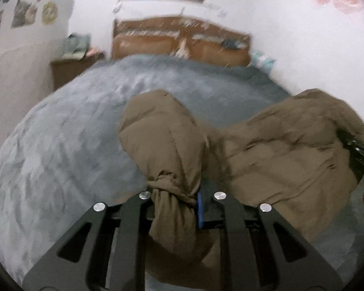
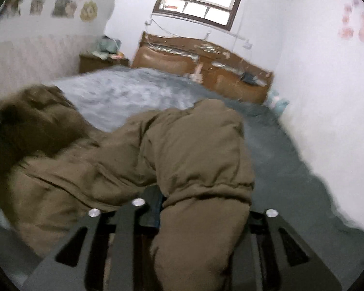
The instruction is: Fold large clothes
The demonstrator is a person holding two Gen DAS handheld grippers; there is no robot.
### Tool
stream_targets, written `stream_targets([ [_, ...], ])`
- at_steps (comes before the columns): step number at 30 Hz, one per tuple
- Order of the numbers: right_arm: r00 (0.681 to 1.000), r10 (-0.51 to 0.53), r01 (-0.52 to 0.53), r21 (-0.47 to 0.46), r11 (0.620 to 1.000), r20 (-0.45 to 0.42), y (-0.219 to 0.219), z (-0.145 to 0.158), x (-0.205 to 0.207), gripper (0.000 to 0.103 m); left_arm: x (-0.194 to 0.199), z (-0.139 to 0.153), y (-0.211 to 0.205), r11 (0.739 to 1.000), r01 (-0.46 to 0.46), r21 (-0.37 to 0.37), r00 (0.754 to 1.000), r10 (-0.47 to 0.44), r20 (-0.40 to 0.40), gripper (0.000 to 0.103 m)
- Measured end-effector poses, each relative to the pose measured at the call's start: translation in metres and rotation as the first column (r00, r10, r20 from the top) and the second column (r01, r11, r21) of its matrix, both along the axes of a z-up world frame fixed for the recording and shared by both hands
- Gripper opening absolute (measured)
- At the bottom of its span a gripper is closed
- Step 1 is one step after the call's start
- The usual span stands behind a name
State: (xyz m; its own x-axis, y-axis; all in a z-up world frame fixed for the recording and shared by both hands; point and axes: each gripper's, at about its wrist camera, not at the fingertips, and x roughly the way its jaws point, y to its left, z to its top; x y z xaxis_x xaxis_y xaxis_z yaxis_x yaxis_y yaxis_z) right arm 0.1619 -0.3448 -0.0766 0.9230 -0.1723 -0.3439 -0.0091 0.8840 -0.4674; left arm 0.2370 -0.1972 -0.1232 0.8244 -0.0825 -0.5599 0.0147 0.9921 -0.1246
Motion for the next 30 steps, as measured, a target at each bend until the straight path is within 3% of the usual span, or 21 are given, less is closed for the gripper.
stream_targets([
  [2,0.995,-0.076,0.075,-0.022,0.997,-0.068,-0.018,-0.021,0.019,0.051,0.002,-0.025,0.015,0.999,-0.051,0.004,0.995,0.051,-0.084,0.036],
  [3,0.984,-0.123,0.124,0.002,0.992,-0.132,-0.035,-0.036,0.029,0.066,0.007,-0.046,0.024,0.996,-0.081,0.028,0.985,0.084,-0.149,0.046],
  [4,0.957,-0.174,0.186,0.032,0.982,-0.231,-0.053,-0.054,0.04,0.068,0.01,-0.063,0.033,0.99,-0.123,0.069,0.969,0.135,-0.208,0.07],
  [5,0.936,-0.189,0.218,0.069,0.973,-0.297,-0.067,-0.065,0.044,0.069,0.01,-0.079,0.046,0.981,-0.174,0.08,0.951,0.189,-0.245,0.085],
  [7,0.901,-0.192,0.269,0.154,0.951,-0.388,-0.09,-0.079,0.044,0.081,0.004,-0.087,0.066,0.976,-0.217,0.014,0.941,0.213,-0.265,0.089],
  [10,0.908,-0.206,0.279,0.157,0.947,-0.365,-0.096,-0.06,0.028,0.09,-0.013,-0.069,0.088,0.958,-0.285,-0.026,0.934,0.271,-0.232,0.091],
  [14,0.94,-0.21,0.269,0.205,0.941,-0.269,-0.098,-0.021,-0.015,0.097,-0.054,-0.033,0.094,0.943,-0.329,0.049,0.936,0.332,-0.113,0.098],
  [19,0.963,-0.148,0.219,0.333,0.917,-0.226,-0.067,0.004,-0.062,0.1,-0.116,0.01,0.051,0.93,-0.311,0.197,0.95,0.313,0.021,0.1],
  [26,0.987,-0.09,0.123,0.27,0.955,-0.132,0.003,-0.009,-0.162,0.101,-0.193,0.011,0.007,0.964,-0.253,0.081,0.967,0.255,-0.018,0.1],
  [30,0.985,-0.145,0.164,0.23,0.959,-0.099,0.023,-0.035,-0.198,0.101,-0.232,0.013,-0.009,0.972,-0.233,0.042,0.973,0.232,0.009,0.1],
])
